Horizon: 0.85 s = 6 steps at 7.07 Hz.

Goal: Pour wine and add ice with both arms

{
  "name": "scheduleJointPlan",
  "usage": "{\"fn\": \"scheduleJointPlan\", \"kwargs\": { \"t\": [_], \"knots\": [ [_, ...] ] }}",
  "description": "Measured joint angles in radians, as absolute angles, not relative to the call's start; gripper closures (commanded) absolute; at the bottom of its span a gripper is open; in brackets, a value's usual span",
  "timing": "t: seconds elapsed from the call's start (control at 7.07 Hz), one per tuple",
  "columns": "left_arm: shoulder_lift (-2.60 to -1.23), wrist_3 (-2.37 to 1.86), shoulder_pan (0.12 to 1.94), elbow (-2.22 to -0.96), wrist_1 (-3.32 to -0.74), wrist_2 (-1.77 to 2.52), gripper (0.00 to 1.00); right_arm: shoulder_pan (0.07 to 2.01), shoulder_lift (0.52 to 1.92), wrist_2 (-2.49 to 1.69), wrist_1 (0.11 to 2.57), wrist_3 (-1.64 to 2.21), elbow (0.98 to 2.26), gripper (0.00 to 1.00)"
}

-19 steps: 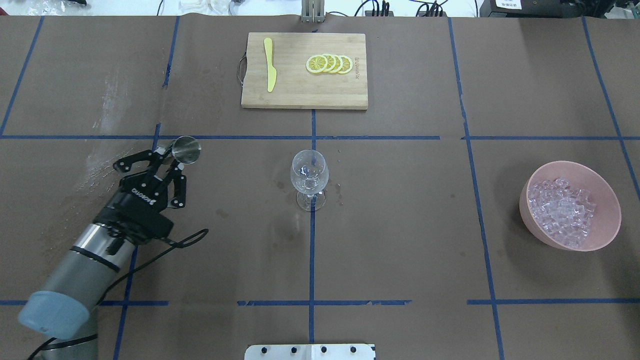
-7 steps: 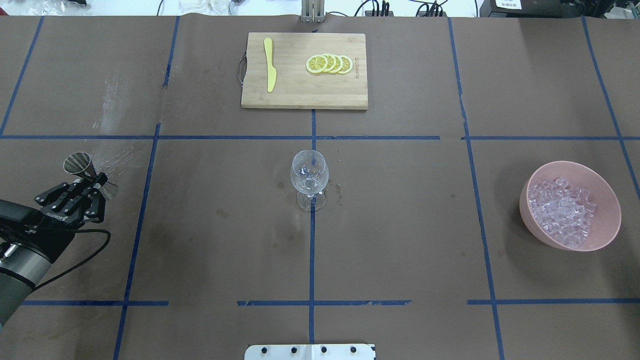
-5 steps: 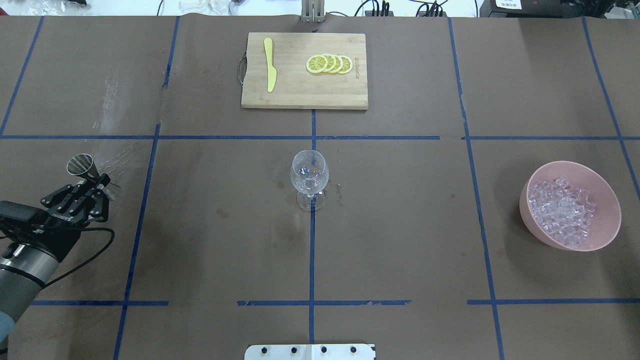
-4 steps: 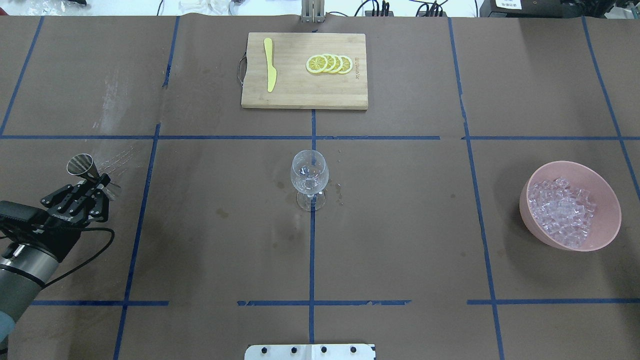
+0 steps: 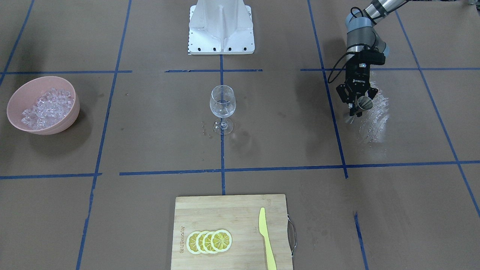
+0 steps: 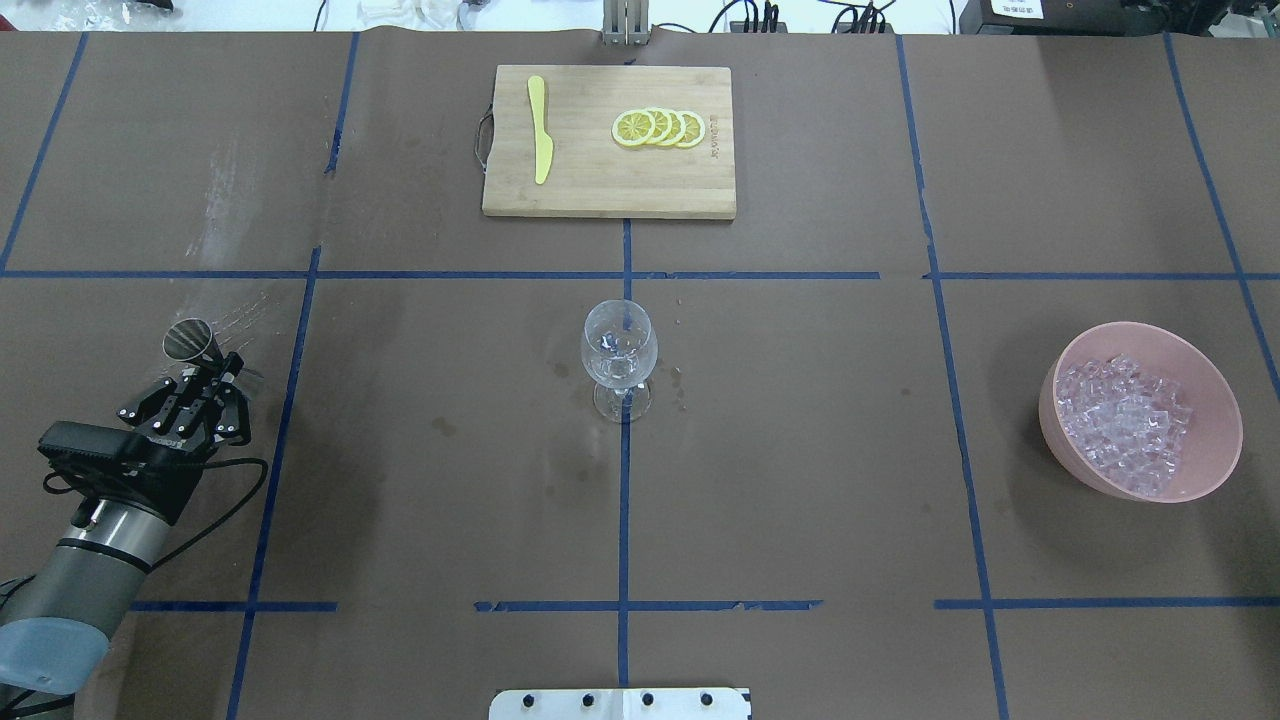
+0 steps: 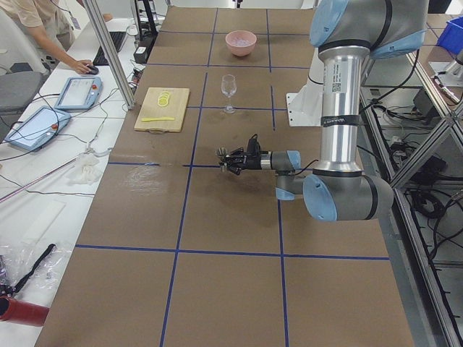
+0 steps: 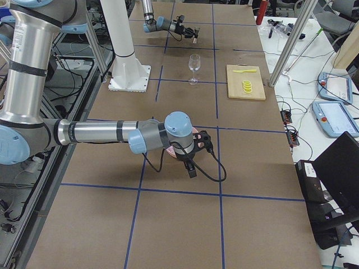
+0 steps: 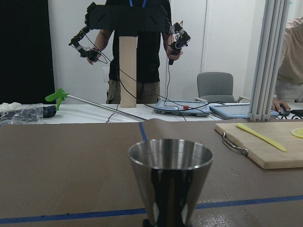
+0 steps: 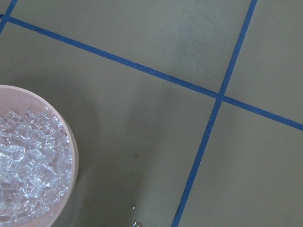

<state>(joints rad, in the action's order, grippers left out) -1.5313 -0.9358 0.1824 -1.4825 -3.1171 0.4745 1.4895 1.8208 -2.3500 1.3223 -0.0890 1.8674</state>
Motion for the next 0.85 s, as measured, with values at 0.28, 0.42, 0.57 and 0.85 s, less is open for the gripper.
{"fn": "scheduleJointPlan", "kwargs": {
  "t": [0.28, 0.42, 0.57, 0.85],
  "knots": [
    [-1.533, -0.937, 0.166, -1.478, -3.117, 0.474, 0.82, 1.49, 1.821, -2.35, 1.322, -0.089, 1.867, 0.0],
    [-1.536, -0.94, 0.16, -1.474, -3.117, 0.473, 0.79, 1.49, 1.821, -2.35, 1.322, -0.089, 1.868, 0.0],
    [-1.542, -0.942, 0.154, -1.468, -3.117, 0.466, 0.76, 1.491, 1.822, -2.35, 1.322, -0.089, 1.868, 0.0],
    [-1.56, -0.947, 0.137, -1.452, -3.118, 0.446, 0.69, 1.49, 1.822, -2.35, 1.322, -0.089, 1.866, 0.0]
  ]
}}
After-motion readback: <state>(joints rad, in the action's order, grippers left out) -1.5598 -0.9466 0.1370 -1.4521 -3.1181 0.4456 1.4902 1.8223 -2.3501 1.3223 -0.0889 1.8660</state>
